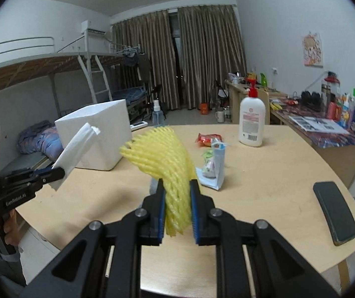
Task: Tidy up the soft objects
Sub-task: 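Carry the tissue and yellow net with both grippers over the white styrofoam box, then open the left gripper to drop the tissue into the box, then lower the yellow net into the box and open the right gripper, then move both open grippers away from the box back over the table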
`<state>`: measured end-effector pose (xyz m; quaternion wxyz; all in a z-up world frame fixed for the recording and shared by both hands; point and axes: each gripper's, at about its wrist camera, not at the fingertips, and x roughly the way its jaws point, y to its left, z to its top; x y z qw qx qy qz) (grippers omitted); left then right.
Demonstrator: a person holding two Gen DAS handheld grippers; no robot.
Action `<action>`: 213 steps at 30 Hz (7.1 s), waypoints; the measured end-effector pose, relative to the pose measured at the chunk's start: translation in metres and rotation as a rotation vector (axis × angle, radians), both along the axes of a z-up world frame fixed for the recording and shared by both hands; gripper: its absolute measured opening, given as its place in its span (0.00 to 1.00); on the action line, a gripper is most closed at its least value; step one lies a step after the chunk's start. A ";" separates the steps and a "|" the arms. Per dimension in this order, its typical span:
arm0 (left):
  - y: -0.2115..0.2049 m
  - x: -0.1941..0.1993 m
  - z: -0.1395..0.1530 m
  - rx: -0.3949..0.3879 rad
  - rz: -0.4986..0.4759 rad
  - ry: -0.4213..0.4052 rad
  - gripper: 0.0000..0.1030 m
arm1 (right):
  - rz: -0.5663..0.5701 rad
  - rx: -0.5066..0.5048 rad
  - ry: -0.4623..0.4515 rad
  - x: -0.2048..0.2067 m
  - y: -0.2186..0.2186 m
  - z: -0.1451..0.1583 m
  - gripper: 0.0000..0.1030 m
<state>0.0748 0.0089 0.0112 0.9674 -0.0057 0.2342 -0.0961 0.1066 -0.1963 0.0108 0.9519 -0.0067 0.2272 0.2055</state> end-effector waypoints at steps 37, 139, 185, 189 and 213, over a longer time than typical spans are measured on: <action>0.075 -0.039 0.077 0.079 0.287 -0.169 0.08 | 0.343 0.049 -0.141 0.012 0.111 0.063 0.20; 0.184 0.128 0.067 0.009 0.317 -0.187 1.00 | 0.429 -0.043 0.043 0.169 0.242 0.073 0.20; 0.178 0.135 0.059 0.018 0.315 -0.125 1.00 | 0.377 -0.013 -0.034 0.145 0.225 0.087 1.00; 0.169 0.125 0.067 0.017 0.311 -0.132 1.00 | 0.368 0.005 -0.050 0.133 0.210 0.094 1.00; 0.094 0.042 0.096 0.032 0.252 -0.215 1.00 | 0.324 0.076 -0.138 0.066 0.139 0.114 1.00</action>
